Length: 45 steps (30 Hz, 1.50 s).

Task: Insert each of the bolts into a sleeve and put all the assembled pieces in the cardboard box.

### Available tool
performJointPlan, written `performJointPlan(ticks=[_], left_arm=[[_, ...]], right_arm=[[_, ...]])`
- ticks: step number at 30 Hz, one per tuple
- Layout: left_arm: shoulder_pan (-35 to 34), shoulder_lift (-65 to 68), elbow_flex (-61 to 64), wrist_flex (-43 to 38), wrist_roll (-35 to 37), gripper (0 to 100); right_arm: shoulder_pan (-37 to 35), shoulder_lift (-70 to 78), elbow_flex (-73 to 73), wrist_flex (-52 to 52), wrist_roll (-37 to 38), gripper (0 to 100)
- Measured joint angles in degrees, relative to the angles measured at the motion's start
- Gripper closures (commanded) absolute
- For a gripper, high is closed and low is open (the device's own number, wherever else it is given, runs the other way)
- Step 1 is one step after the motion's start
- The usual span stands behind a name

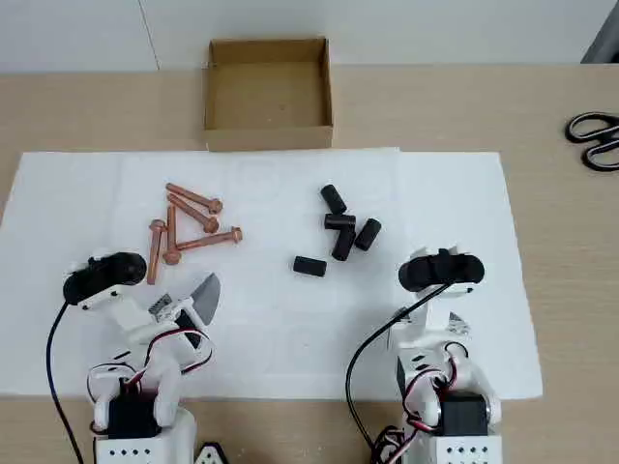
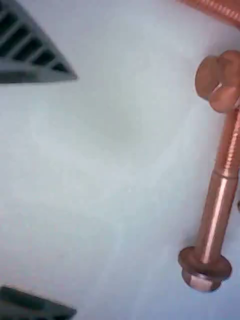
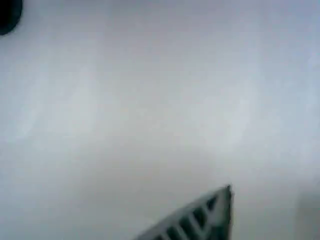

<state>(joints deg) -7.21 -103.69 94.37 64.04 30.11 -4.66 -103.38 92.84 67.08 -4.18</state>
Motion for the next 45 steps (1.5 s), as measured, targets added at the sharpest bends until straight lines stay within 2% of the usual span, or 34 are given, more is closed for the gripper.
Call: performJointPlan(ticks=[35,41,45], left_arm=[[2.37,0.0,0.62,-3.16,0.0,73],[2.37,0.0,-4.48,-4.13,0.0,73],[-0.09,0.0,-10.99,-3.25,-5.89,73]], right_arm=[[0.0,0.0,-0.53,0.0,0.0,77.4],[0.0,0.0,-11.96,0.0,0.0,77.4],[0.0,0.0,-22.24,0.97,0.0,77.4]])
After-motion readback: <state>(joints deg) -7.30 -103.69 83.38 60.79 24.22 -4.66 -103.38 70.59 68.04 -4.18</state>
